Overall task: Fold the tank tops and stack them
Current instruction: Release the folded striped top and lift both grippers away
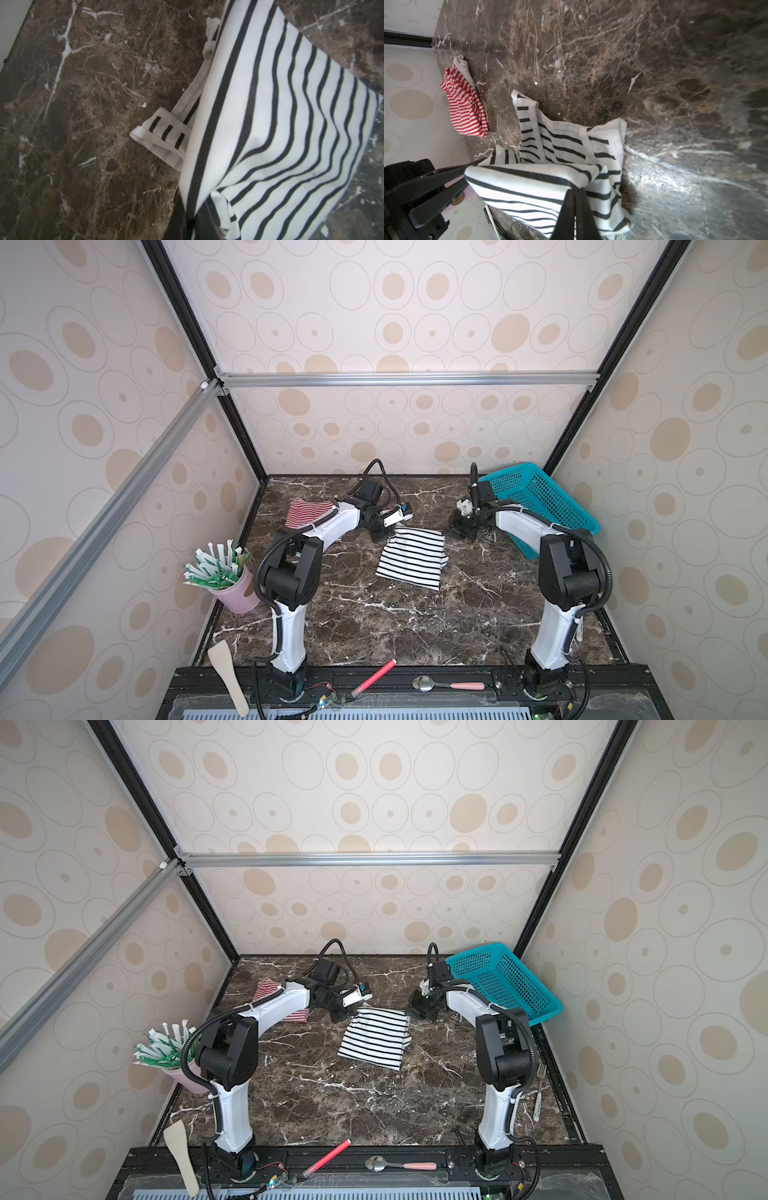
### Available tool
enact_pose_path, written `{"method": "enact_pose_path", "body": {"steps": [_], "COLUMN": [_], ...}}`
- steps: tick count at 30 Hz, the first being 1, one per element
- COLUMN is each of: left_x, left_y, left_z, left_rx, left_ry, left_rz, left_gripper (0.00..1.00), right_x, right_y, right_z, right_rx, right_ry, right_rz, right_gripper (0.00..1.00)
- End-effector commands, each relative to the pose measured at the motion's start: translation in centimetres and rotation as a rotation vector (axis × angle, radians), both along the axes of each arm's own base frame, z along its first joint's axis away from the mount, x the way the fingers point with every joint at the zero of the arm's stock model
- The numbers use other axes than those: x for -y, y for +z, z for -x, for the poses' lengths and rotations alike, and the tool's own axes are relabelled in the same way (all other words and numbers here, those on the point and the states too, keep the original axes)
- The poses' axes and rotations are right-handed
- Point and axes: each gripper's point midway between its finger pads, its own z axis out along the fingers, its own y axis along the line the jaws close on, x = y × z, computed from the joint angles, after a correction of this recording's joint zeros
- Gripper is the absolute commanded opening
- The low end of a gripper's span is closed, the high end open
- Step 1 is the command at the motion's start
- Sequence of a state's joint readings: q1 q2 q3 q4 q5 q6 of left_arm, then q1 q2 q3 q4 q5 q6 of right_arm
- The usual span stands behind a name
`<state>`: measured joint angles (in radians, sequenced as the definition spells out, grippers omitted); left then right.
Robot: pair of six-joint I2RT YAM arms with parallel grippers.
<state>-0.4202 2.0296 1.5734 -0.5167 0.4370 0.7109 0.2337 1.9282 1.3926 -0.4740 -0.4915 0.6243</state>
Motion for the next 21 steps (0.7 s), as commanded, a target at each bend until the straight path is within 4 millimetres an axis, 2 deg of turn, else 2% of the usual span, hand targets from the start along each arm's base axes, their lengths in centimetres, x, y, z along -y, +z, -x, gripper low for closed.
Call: {"method": "enact_pose_path", "body": {"steps": [1,3,6,8,11,14,18,21], "left_x": [0.0,-0.2,-1.5,-2.7,-2.9,-2.9,-2.5,-2.8], "left_y": [0.1,-0.1,0.1,0.7,1.6,2.3,2.5,2.1], "left_z": [-2.7,-4.5,-6.6,-6.9,-4.8,-2.4,0.7,1.9], "left_rx": [0.051,0.093,0.168,0.222,0.219,0.232,0.201,0.189], "left_ry": [0.065,0.142,0.281,0.352,0.347,0.335,0.297,0.302], "left_rz": [0.000,-0.001,-0.021,-0.027,0.009,0.021,0.050,0.053], "left_gripper": [0.14,0.21,0.25,0.30,0.35,0.36,0.37,0.39], "right_x": [1.2,1.7,1.9,1.7,-0.3,-1.8,-2.6,-3.0], "right_y": [0.5,1.0,2.1,2.6,2.7,1.9,0.1,-1.3], "right_z": [-1.0,-1.1,-0.3,0.8,3.0,4.6,4.8,4.6], "right_rx": [0.050,0.087,0.137,0.154,0.169,0.158,0.129,0.110], "right_ry": [-0.009,-0.019,-0.022,-0.008,0.070,0.115,0.128,0.127], "right_rz": [0.057,0.086,0.102,0.127,0.156,0.168,0.162,0.145], "right_gripper": [0.23,0.32,0.38,0.38,0.34,0.26,0.16,0.13]}}
